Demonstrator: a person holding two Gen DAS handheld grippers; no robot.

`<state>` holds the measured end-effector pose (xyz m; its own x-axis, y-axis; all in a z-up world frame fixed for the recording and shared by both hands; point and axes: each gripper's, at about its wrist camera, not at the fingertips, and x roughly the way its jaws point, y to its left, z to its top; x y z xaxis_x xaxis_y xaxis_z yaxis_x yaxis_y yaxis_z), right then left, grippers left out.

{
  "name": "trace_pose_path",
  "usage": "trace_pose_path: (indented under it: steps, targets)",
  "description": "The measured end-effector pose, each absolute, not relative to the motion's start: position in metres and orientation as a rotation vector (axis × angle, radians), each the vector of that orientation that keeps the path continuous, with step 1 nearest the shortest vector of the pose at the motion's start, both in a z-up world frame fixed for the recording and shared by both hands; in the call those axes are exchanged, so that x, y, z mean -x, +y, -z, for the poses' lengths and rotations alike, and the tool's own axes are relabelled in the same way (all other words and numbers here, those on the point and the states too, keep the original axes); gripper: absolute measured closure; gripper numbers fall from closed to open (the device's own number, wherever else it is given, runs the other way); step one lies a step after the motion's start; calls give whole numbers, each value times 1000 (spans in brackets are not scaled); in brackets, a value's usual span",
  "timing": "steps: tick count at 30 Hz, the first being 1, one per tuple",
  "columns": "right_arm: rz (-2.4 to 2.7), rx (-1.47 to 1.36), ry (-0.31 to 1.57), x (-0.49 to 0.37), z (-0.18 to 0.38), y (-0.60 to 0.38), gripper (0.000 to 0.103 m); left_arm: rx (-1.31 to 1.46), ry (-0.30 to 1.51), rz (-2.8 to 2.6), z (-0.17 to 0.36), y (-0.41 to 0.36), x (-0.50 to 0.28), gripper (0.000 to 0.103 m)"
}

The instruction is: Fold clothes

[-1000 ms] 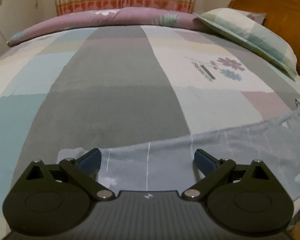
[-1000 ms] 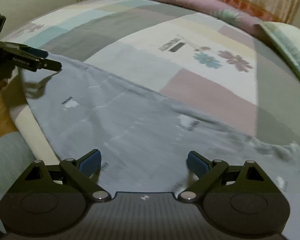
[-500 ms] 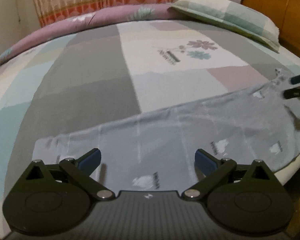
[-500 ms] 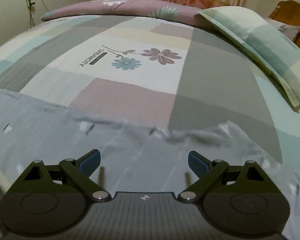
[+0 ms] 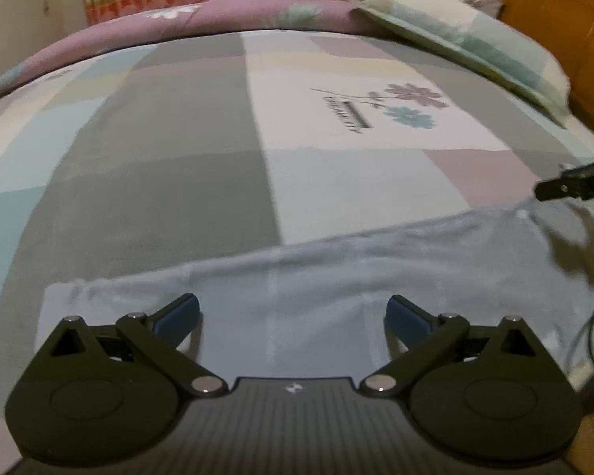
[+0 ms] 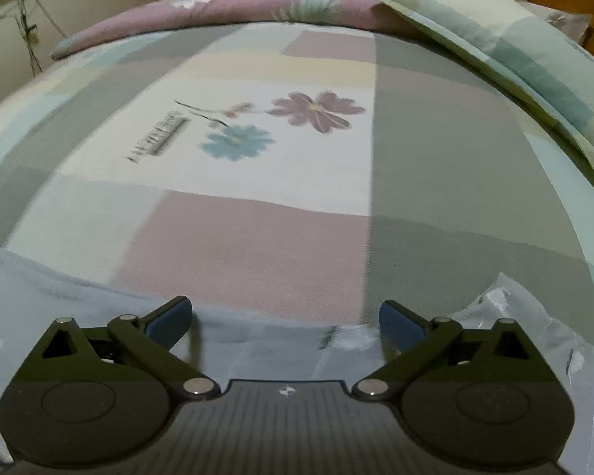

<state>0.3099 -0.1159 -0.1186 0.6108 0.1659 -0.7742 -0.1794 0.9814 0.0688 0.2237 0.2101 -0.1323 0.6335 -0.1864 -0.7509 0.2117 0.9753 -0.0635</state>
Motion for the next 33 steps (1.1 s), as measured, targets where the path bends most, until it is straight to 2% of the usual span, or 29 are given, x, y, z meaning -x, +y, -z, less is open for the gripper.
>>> trace_pose_path:
  steps: [5, 8, 14, 22, 25, 30, 33]
  targets:
    - [-209, 109, 940, -301, 143, -67, 0, -50, 838, 255, 135, 201, -221, 2]
    - [-152, 98, 879, -318, 150, -67, 0, -72, 824, 222, 136, 201, -235, 0]
    - [-161, 10, 902, -330, 133, -73, 0, -46, 821, 224, 123, 206, -236, 1]
    - [-289, 157, 879, -328, 144, -18, 0, -65, 846, 246, 135, 212, -216, 1]
    - [-263, 150, 867, -338, 136, -22, 0, -88, 852, 218, 128, 211, -218, 1]
    - [-393, 170, 819, -292, 108, -69, 0, -124, 840, 212, 128, 208, -213, 1]
    - [-385, 193, 864, -261, 114, -108, 0, -125, 835, 226, 134, 209, -210, 0]
